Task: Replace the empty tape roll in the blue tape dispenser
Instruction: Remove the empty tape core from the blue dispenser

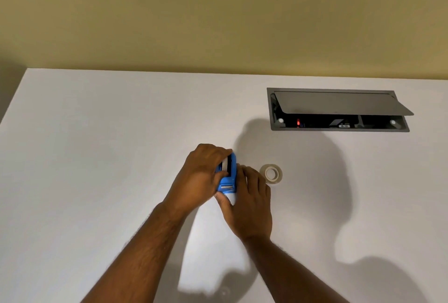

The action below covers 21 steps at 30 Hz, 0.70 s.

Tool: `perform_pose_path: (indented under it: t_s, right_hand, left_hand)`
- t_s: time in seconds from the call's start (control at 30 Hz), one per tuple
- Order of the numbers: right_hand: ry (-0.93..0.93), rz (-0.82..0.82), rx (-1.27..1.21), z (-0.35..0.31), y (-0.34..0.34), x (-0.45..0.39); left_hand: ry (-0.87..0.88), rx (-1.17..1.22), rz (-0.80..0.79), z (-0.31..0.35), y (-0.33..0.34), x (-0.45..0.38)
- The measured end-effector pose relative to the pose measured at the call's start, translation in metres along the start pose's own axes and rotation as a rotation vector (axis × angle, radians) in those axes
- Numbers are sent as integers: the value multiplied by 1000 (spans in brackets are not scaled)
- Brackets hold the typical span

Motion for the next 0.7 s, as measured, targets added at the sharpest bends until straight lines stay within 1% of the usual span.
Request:
perform_pose_path:
  t_s: [0.13, 0.27, 0.4, 0.47, 0.6, 0.7]
  right_hand:
    - [2, 2, 1, 1, 1, 0]
    - [-1, 3, 5, 1, 1, 0]
    - [0, 3, 15, 0, 1, 0]
    - [-1, 0, 20, -1, 2, 0]
    - [-6, 13, 4, -1, -1, 0]
    - [1, 6, -9, -2, -2, 0]
  left_hand:
    - [1, -1, 24, 1, 0, 0]
    - [-44, 44, -7, 0, 1, 1]
    - [-113, 39, -43, -3, 0, -3]
    - [-118, 35, -51, -1, -2, -3]
    - [-56, -2, 6, 5, -5, -1]
    - [-55, 15, 41, 8, -7, 1]
Point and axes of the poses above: each hand's wrist, its own x-axis away from the middle knuckle, its own y-axis out of the palm, z = x × y, the point moved 10 cm from there along -x, towards the middle knuckle, and after that the axes turned 2 degrees about -z, right-handed, at the moved point
